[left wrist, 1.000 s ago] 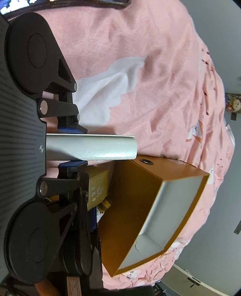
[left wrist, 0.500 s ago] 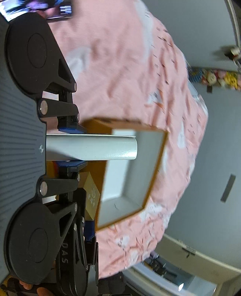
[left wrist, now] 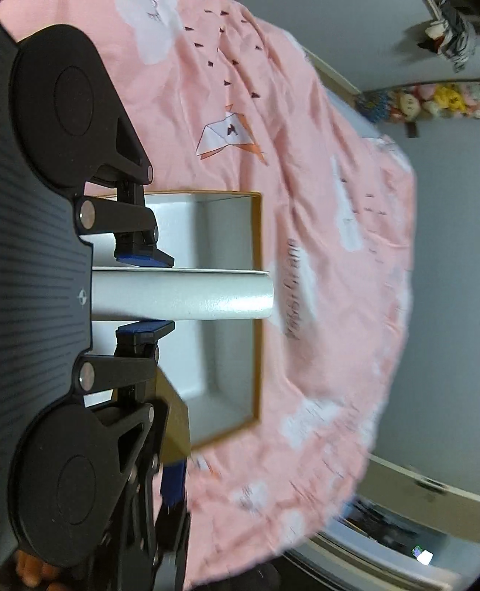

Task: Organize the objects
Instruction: 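Carry both boxes into the orange box while the left tool releases the white box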

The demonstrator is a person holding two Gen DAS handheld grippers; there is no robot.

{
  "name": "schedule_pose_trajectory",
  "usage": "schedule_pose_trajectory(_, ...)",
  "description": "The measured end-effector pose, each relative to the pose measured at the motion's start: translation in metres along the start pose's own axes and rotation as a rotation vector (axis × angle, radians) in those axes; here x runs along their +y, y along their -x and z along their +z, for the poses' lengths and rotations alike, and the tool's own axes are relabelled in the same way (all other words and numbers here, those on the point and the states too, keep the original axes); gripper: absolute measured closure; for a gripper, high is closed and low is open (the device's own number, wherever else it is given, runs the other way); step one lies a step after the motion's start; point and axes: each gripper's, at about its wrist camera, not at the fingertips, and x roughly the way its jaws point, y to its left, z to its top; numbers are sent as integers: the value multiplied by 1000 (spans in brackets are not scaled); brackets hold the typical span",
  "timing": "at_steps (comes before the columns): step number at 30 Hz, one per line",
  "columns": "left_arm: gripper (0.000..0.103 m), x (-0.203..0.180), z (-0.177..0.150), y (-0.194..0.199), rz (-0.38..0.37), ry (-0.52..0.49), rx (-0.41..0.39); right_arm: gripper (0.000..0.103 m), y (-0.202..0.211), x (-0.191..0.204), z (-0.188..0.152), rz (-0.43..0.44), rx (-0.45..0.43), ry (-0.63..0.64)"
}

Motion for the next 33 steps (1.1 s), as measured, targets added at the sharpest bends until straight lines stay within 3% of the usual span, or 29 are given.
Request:
schedule_pose_trajectory(2,70,1,8,-33,28,6,58,39,-20,-12,2,-2,33,-25)
schedule_pose_trajectory(7,70,1,7,-84,149,-68,116,39,-61,-32,0,2,114,-56)
schedule_pose_trajectory(20,70,-11,-6,-138,336,-229,193,39,-106,-48,-6,37,193,-94)
schedule_pose_trajectory(24,66,-8,-4,-131,307,-218,167,39,-108,-51,-9,41,198,-105)
schedule_pose_trajectory(28,61,-6,-1,-113,225,-205,158,39,-107,-51,-11,48,200,-108)
schedule_pose_trajectory(33,74,-4,-3,-107,115,-173,162,39,-111,-47,-13,67,212,-115)
